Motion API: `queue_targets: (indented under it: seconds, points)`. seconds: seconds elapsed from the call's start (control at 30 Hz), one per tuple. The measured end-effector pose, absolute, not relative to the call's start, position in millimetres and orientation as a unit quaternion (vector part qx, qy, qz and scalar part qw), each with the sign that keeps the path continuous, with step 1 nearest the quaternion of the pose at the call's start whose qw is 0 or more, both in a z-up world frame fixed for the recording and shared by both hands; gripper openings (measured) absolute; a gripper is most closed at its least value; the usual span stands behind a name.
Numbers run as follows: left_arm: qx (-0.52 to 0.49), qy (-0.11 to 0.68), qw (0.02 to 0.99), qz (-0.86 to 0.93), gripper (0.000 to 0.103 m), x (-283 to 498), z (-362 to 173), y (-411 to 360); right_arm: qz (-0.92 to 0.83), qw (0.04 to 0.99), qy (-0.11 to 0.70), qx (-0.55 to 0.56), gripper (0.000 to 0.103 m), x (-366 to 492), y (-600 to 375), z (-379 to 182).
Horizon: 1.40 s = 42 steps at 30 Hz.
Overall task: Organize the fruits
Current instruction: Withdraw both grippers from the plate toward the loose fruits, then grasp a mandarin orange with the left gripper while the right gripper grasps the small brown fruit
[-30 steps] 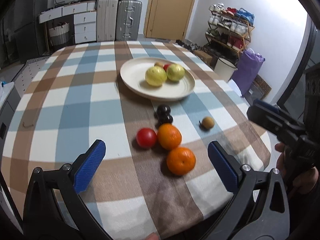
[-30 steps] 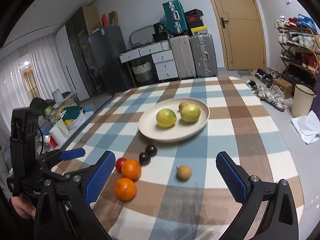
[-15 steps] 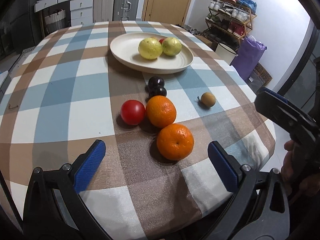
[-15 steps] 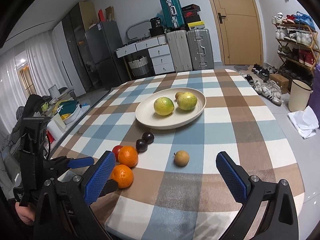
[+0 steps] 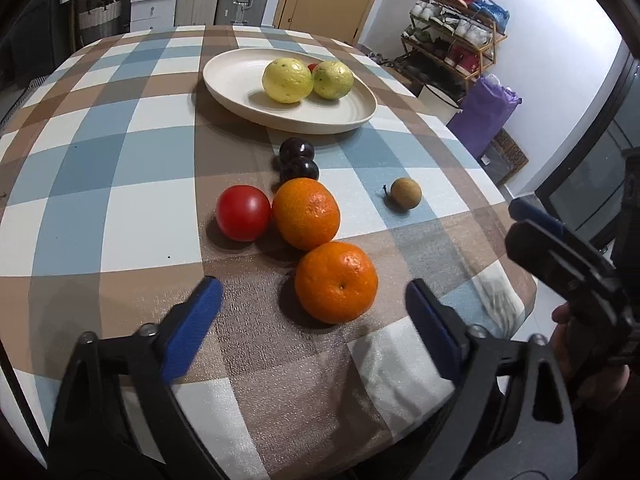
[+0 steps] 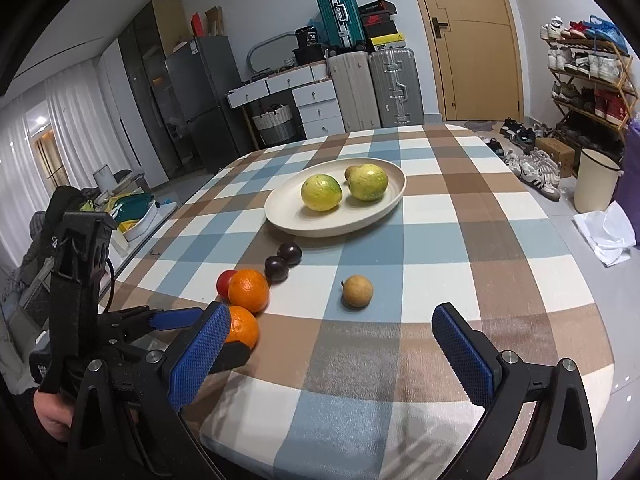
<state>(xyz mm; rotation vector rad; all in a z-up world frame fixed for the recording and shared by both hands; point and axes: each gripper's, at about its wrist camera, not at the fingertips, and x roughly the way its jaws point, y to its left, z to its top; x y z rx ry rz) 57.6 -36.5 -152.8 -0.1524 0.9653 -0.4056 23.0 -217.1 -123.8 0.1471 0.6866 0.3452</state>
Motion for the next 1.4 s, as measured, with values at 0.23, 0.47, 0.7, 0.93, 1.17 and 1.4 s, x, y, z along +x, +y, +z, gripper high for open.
queue_targets:
  seconds: [0.23, 0.47, 0.7, 0.93, 1.17, 1.4]
  points:
    - [-0.070, 0.463, 0.853, -0.231, 0.039, 56, -155, -41, 0.169, 0.922, 0.338, 0.079, 0.102, 24, -220, -127]
    - [-0.077, 0.455, 0.853, -0.244, 0.038, 52, -153, -38, 0.179, 0.921, 0.336, 0.087, 0.102, 22, -223, -129]
    - [-0.075, 0.446, 0.858, -0.245, 0.038, 44, -147, -33, 0.173, 0.918, 0.345, 0.094, 0.102, 28, -226, -134]
    - [-0.071, 0.432, 0.866, -0.240, 0.038, 35, -138, -26, 0.162, 0.917, 0.354, 0.092, 0.102, 36, -231, -141]
    - [-0.070, 0.423, 0.872, -0.236, 0.038, 29, -130, -19, 0.159, 0.911, 0.372, 0.083, 0.096, 54, -231, -151]
    - [-0.058, 0.412, 0.880, -0.229, 0.038, 24, -122, -16, 0.172, 0.904, 0.385, 0.073, 0.083, 76, -223, -158]
